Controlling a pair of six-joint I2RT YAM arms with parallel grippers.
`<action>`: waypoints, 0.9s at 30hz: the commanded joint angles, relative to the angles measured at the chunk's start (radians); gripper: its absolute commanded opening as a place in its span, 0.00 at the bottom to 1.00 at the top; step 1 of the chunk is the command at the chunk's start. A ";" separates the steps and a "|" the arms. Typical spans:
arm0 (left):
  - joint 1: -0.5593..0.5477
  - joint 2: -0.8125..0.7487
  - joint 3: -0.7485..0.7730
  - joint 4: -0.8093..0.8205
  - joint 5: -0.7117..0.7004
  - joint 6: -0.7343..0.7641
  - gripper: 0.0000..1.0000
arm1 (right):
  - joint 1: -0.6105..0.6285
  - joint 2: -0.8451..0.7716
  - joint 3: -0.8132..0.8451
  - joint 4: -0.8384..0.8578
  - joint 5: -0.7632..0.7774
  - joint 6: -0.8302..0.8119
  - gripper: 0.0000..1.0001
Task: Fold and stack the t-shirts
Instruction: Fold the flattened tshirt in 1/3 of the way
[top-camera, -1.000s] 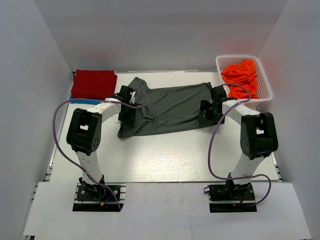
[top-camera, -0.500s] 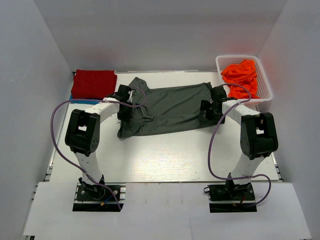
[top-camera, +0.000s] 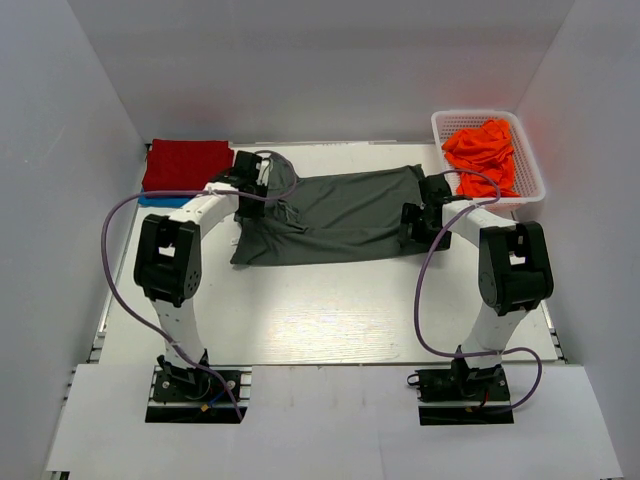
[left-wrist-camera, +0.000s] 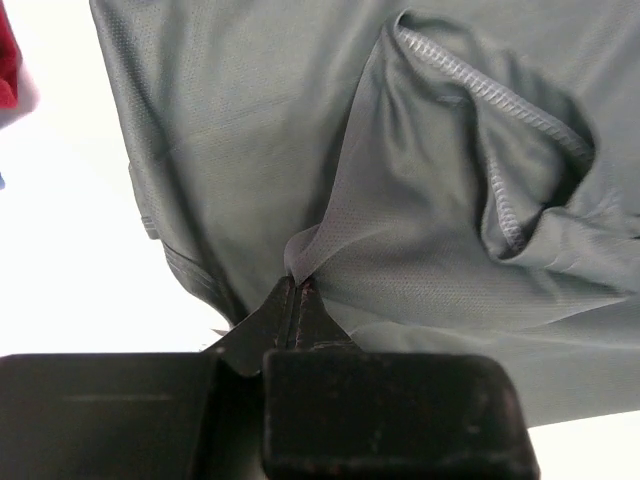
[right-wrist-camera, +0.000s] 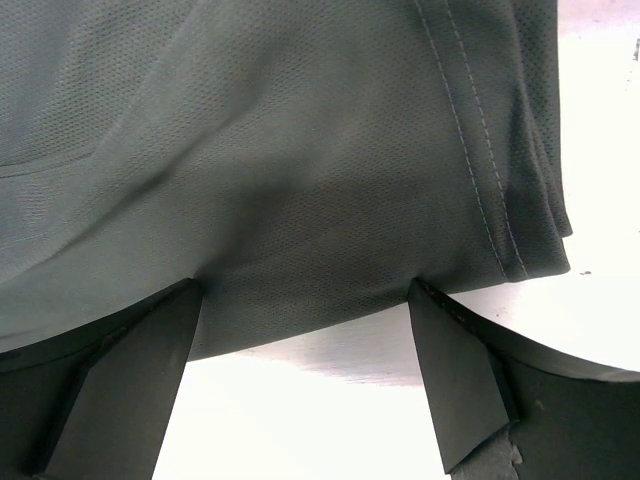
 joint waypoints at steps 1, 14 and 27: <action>0.018 0.026 0.045 -0.047 -0.006 0.074 0.00 | -0.008 0.013 -0.005 -0.003 0.028 0.011 0.90; 0.054 -0.054 0.160 -0.276 -0.053 -0.213 1.00 | -0.008 -0.122 0.114 -0.075 0.030 0.002 0.90; 0.054 -0.173 -0.230 -0.069 0.149 -0.357 1.00 | -0.006 0.052 0.194 0.086 -0.082 0.020 0.90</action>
